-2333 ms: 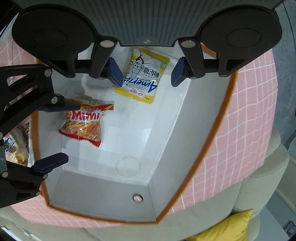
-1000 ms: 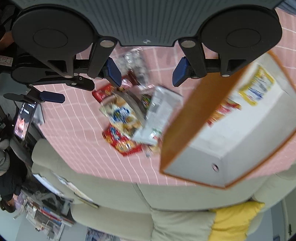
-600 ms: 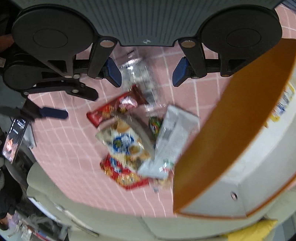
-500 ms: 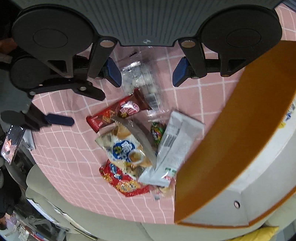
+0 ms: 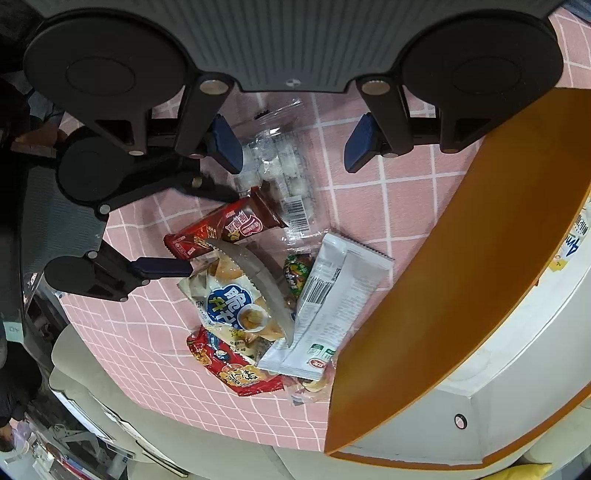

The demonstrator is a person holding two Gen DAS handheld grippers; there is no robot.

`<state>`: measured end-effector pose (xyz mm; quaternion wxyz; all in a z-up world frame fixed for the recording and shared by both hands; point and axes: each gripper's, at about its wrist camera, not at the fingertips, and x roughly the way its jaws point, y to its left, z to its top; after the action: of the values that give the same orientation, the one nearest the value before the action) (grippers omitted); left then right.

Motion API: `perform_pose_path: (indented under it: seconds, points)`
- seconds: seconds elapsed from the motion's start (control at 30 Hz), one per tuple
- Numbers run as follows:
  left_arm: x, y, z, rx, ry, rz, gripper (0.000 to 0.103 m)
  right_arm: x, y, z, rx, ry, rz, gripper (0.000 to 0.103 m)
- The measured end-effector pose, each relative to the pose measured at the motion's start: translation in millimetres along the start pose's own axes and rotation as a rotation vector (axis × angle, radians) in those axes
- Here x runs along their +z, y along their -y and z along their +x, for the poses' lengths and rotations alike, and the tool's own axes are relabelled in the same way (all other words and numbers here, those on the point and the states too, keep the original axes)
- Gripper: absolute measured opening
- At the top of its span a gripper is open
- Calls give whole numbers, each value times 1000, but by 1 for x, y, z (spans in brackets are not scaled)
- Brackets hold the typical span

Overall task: Organize snacks
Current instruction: 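Grasp the red chocolate bar with the right gripper while the left grasps the clear candy pack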

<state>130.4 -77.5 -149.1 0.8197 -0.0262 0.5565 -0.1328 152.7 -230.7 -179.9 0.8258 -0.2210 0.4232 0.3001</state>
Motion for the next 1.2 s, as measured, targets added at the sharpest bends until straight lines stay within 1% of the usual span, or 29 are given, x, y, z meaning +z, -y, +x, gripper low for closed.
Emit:
perform_pose_path:
  seconds: [0.07,0.1,0.13,0.17,0.27,0.37,0.47,0.53,0.6,0.7,0.77,0.87,0.97,1.1,1.13,1.2]
  points:
    - [-2,-1,-1,-1,2,1,74,0,-2,-2,-14,-11,18,62]
    - [-2,-2,-1,-2,1,0,74,0,-4,-4,-17,-15,29,59]
    - [-4,-3,-1,-4,0,-2,74,-1,-5,-6,-20,-20,41,53]
    - [-5,-3,-1,-7,0,-5,74,-1,-6,-8,-25,-26,51,45]
    - [-7,-3,-1,-17,5,-8,74,-5,-8,-16,-25,-48,119,32]
    - [-8,-1,-1,-34,15,-15,75,-11,-6,-24,7,-58,240,24]
    - [-6,0,4,-42,19,-40,82,-15,-4,-29,20,-70,339,21]
    - [-3,2,9,-41,15,-55,82,-16,-5,-32,18,-67,361,19]
    - [0,4,15,-44,5,-81,84,-17,-7,-34,24,-65,367,19]
    - [4,10,26,-38,-18,-95,84,-16,-9,-33,37,-54,341,22]
    - [6,14,33,-11,-33,-97,84,-14,-10,-30,41,-44,300,28]
    - [9,18,41,22,-51,-97,84,-13,-11,-22,37,-47,233,29]
    - [13,26,46,80,-58,-50,84,-13,-10,-16,51,-53,208,29]
    - [19,34,53,134,-77,-4,84,-13,-10,-10,52,-51,195,29]
    - [19,35,53,137,-81,2,82,-13,-11,-10,51,-50,193,30]
    - [20,35,53,134,-81,15,74,-13,-11,-10,46,-55,197,28]
